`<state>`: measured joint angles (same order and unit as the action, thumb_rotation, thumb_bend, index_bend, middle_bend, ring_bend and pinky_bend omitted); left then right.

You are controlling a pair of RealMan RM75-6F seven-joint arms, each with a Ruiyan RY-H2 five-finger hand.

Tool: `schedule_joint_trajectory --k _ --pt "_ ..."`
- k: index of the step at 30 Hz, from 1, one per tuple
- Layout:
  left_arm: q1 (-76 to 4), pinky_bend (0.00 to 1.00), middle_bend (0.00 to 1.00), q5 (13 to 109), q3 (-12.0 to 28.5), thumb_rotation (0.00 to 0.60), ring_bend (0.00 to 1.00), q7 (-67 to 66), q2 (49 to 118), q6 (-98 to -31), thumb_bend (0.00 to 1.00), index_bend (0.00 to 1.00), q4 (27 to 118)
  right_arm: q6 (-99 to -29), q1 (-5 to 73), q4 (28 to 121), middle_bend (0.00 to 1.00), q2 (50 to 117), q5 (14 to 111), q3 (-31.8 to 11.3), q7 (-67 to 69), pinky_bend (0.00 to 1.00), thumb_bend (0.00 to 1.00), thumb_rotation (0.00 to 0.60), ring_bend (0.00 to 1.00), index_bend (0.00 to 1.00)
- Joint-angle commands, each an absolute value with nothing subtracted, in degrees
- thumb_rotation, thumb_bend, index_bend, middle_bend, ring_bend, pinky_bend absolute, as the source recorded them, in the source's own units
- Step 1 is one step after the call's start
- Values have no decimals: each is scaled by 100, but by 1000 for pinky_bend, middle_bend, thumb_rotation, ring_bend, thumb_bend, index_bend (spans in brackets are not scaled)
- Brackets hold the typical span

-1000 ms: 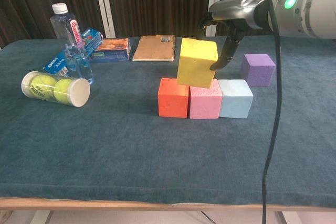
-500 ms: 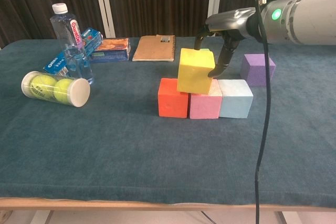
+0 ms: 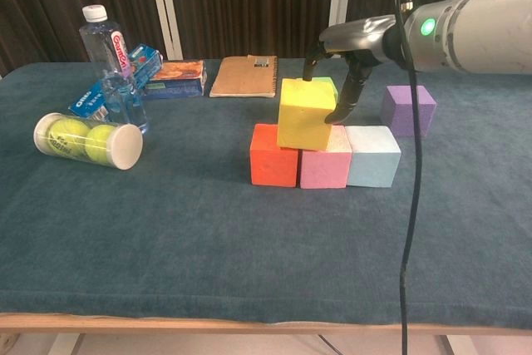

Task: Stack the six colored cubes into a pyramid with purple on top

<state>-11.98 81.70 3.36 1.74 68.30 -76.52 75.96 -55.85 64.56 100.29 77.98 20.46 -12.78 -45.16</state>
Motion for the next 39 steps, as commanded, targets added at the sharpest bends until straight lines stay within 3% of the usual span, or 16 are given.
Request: schedule_joint_trajectory --k 1,15,34,39 --pt "-1199 87 46 8166 337 483 0 165 6831 -7646 144 139 7593 -5587 6489 9998 0 7820 2055 -1245 -4495 0 324 600 0 503" --pt "-1211 87 46 8138 352 490 0 204 6815 -7594 144 139 7586 -5621 6655 9894 0 7911 1975 -1091 -4470 0 324 600 0 441" --pt "-1207 87 46 8119 363 492 0 249 6787 -7574 144 138 7588 -5666 6766 9939 0 7869 1834 -998 -4431 0 325 600 0 122" --pt "-1213 87 46 8129 367 492 0 229 6782 -7583 144 139 7606 -5660 6774 9964 0 7837 1839 -959 -4417 0 325 600 0 159"
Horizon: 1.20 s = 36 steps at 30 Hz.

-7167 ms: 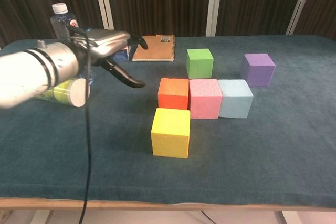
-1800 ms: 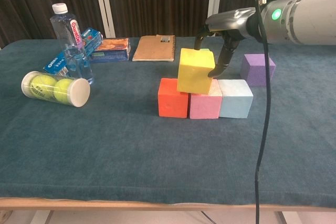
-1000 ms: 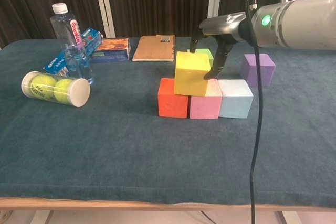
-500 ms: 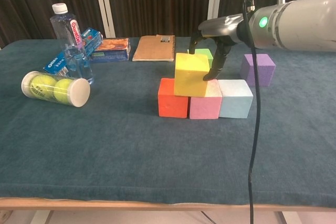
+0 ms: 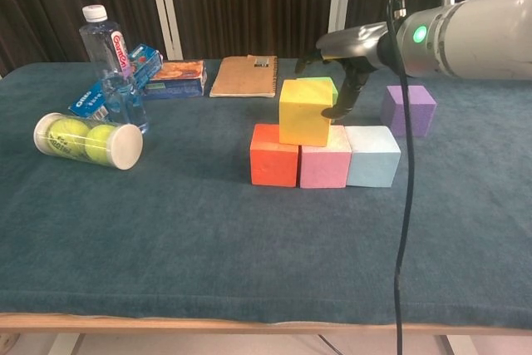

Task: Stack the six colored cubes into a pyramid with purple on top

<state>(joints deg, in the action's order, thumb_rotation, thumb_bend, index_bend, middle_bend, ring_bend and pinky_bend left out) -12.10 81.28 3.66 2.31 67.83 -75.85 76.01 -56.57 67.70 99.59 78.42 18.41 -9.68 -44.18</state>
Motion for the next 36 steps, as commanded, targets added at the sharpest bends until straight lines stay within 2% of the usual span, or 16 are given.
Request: schedule_joint_trajectory --k 1,13,17,28,31,36 --pt "-1215 87 46 8129 368 492 0 228 6782 -7580 144 139 7610 -5662 6775 9967 0 7834 1839 -957 -4412 0 325 600 0 176" --pt "-1214 87 46 8098 376 493 0 203 6780 -7565 144 138 7609 -5821 6748 9912 0 7865 1894 -1008 -4269 0 313 600 0 144" --pt "-1209 87 46 8081 375 494 0 209 6787 -7551 144 139 7580 -5799 6757 9868 0 7907 1859 -1031 -4247 0 268 600 0 150" --pt "-1194 87 46 8095 371 495 0 194 6759 -7580 145 139 7597 -5735 6803 9862 0 7888 1523 -1059 -4278 0 266 599 0 172" --pt "-1189 87 46 8082 371 495 0 193 6758 -7575 145 139 7592 -5693 6814 9853 0 7886 1434 -1061 -4280 0 267 599 0 227" --pt "-1180 87 46 8070 375 497 0 218 6749 -7575 147 131 7580 -5651 6857 9776 0 7946 1311 -1069 -4279 0 267 600 0 409"
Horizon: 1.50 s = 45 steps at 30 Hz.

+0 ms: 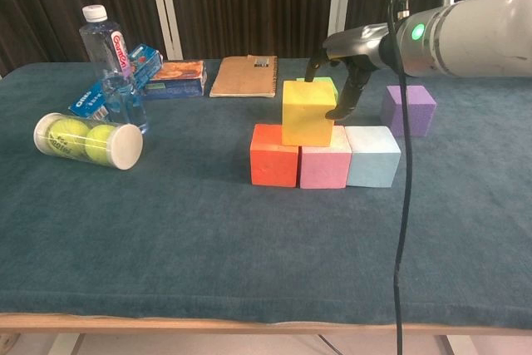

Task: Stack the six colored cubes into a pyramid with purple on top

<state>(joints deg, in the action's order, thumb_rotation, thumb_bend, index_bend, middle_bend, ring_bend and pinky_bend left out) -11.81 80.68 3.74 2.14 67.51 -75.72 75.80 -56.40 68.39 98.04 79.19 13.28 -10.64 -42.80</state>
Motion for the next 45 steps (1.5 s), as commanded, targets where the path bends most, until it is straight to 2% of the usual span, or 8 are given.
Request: schedule_joint_trajectory --k 1,9,19,33,39,45 --pt "-1180 87 46 8072 375 497 0 220 6749 -7574 146 130 7578 -5661 6861 9773 0 7952 1299 -1067 -4282 0 266 600 0 434" --pt "-1174 87 46 8071 376 497 0 253 6752 -7574 147 130 7557 -5732 6791 9853 0 7901 1505 -1134 -4113 0 266 598 0 490" --pt "-1184 87 46 8064 379 496 0 229 6766 -7551 147 131 7552 -5665 6712 10140 0 7680 1698 -1142 -3965 0 266 599 0 489" --pt "-1193 87 46 8041 385 497 0 216 6779 -7520 147 131 7524 -5576 6822 10008 0 7810 1720 -976 -4088 0 266 599 0 471" --pt "-1184 87 46 8051 385 498 0 241 6769 -7537 146 130 7523 -5614 6853 9983 0 7840 1698 -941 -4129 0 266 599 0 452" --pt "-1186 87 46 8050 385 499 0 244 6774 -7532 146 130 7519 -5609 6887 9990 0 7852 1629 -913 -4173 0 266 599 0 348"
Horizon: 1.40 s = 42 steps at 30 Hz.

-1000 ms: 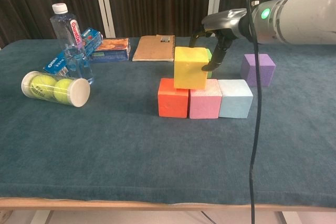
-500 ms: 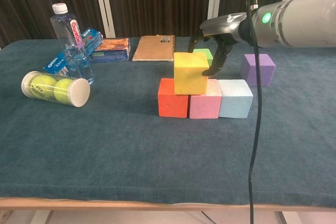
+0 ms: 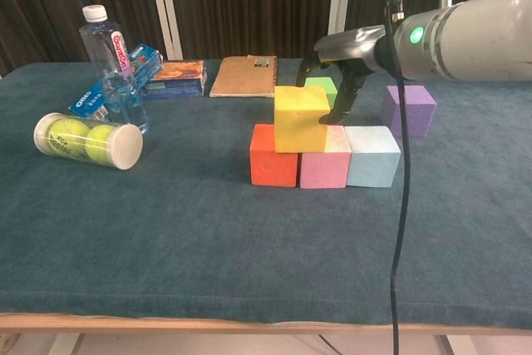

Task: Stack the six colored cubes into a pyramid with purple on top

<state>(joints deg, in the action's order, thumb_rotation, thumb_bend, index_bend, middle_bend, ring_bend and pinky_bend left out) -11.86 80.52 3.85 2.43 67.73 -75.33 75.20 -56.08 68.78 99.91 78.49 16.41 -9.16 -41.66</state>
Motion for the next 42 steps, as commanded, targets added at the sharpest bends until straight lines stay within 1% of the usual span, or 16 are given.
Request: schedule_joint_trajectory --k 1,5,15,22,26,30,34,38,42 --pt "-1186 87 46 8048 386 499 0 246 6774 -7532 146 131 7519 -5609 6889 9991 0 7853 1624 -916 -4170 0 266 599 0 326" --pt "-1185 87 46 8036 392 496 0 257 6770 -7526 147 131 7512 -5608 6892 10012 0 7836 1614 -929 -4145 0 266 599 0 245" --pt "-1181 87 46 8038 395 498 0 274 6770 -7533 147 131 7501 -5631 6901 10078 0 7789 1566 -920 -4138 0 266 599 0 152" --pt "-1159 87 46 8032 402 498 0 317 6748 -7564 147 131 7502 -5643 6811 10250 0 7616 1712 -975 -3966 0 266 600 0 43" --pt "-1148 87 46 8007 396 499 0 348 6753 -7537 147 131 7452 -5656 6651 10526 0 7304 1940 -978 -3784 0 267 598 0 33" --pt "-1111 87 46 7950 400 498 0 395 6744 -7530 146 130 7382 -5650 6341 10794 0 6807 2367 -887 -3513 0 262 598 0 33" --pt "-1048 87 46 7918 444 498 0 460 6628 -7642 147 130 7433 -5495 5934 10792 0 6353 2833 -833 -2992 0 259 598 0 33" --pt "-986 87 46 7946 537 500 0 385 6350 -7896 146 130 7786 -5177 5535 10302 0 6111 3212 -858 -2269 0 259 598 0 41" --pt "-1010 87 46 7949 617 501 0 163 6104 -7977 147 130 8241 -4696 5413 9432 0 6257 3243 -884 -1814 0 259 598 0 50"
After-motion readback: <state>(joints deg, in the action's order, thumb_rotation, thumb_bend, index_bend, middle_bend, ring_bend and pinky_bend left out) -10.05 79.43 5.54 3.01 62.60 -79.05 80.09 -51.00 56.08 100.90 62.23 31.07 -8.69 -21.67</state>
